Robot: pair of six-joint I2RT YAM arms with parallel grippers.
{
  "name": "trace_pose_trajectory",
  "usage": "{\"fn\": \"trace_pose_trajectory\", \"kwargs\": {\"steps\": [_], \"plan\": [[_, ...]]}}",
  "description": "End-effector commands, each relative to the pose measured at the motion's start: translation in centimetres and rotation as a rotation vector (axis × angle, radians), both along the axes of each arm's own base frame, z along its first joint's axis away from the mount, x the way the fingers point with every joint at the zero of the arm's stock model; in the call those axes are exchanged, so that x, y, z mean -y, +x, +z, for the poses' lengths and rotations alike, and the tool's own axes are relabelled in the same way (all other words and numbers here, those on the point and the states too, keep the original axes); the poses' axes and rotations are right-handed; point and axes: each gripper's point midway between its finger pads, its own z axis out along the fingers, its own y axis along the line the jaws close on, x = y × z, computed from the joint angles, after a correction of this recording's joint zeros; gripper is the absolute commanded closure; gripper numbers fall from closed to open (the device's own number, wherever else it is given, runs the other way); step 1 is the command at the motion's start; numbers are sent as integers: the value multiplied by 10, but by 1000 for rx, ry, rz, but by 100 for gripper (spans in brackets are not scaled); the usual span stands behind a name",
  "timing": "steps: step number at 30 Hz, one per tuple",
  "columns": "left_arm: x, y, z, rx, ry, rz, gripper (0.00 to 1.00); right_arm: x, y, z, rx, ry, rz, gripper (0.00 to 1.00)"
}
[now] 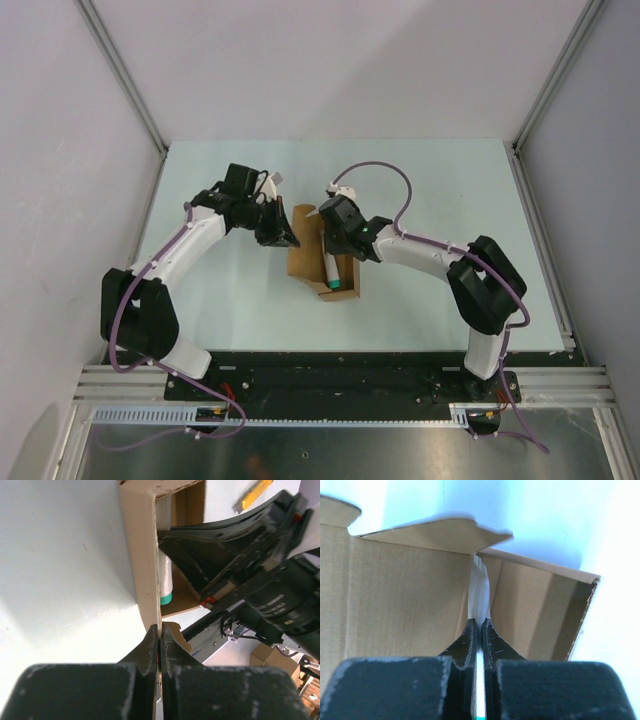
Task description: Unpack the express box
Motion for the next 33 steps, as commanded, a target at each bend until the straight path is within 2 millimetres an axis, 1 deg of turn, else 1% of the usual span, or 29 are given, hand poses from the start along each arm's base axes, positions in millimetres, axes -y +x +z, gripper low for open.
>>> {"fn": "trace_pose_trajectory", "kwargs": {"steps": [1, 5, 8, 9, 11, 12, 15, 17, 18, 19, 21, 22, 23, 24, 25, 26, 28, 29, 31, 32, 33], "plan": [[-4, -1, -9, -16, 38, -1, 99, -3, 12, 43, 82, 88, -10, 100], [-5, 0, -8, -8, 42, 0, 99, 2, 13, 47, 81, 88, -29, 100], [-5, 1, -8, -7, 45, 2, 99, 11, 16, 60, 97, 101, -58, 100], [-5, 1, -9, -9, 46, 3, 99, 14, 17, 70, 111, 118, -65, 100], [-5, 2, -9, -10, 47, 2, 99, 20, 22, 81, 126, 142, -84, 100], [-5, 2, -10, -10, 49, 2, 99, 23, 24, 94, 145, 165, -91, 100], [-6, 3, -11, -8, 54, 2, 99, 27, 29, 113, 170, 223, -98, 100], [-7, 3, -11, -4, 58, 3, 99, 28, 32, 131, 198, 271, -98, 100], [-7, 2, -12, -7, 59, 3, 99, 33, 35, 137, 202, 290, -103, 100], [-8, 2, -13, -8, 63, 4, 99, 36, 36, 147, 215, 315, -103, 100], [-9, 1, -13, -3, 67, 3, 99, 45, 40, 155, 218, 336, -120, 100], [-10, 2, -14, -1, 78, 6, 99, 58, 47, 158, 222, 334, -149, 100], [-11, 2, -13, 4, 82, 5, 99, 67, 46, 160, 221, 324, -164, 100], [-12, 1, -13, 6, 87, 3, 99, 76, 48, 159, 226, 305, -177, 100], [-14, 4, -11, 21, 94, 2, 99, 89, 51, 155, 225, 284, -201, 100], [-16, 4, -11, 17, 105, 4, 99, 98, 48, 156, 226, 269, -211, 100], [-24, 8, -8, 36, 134, 15, 99, 118, 50, 147, 226, 225, -235, 100], [-28, 7, -8, 32, 146, 17, 98, 127, 47, 134, 201, 193, -244, 100], [-34, 11, -4, 47, 164, 24, 98, 141, 44, 117, 177, 142, -268, 100], [-38, 10, -4, 44, 181, 28, 98, 153, 40, 99, 141, 109, -286, 100], [-41, 11, -3, 51, 193, 24, 98, 157, 39, 90, 122, 93, -293, 100]]}}
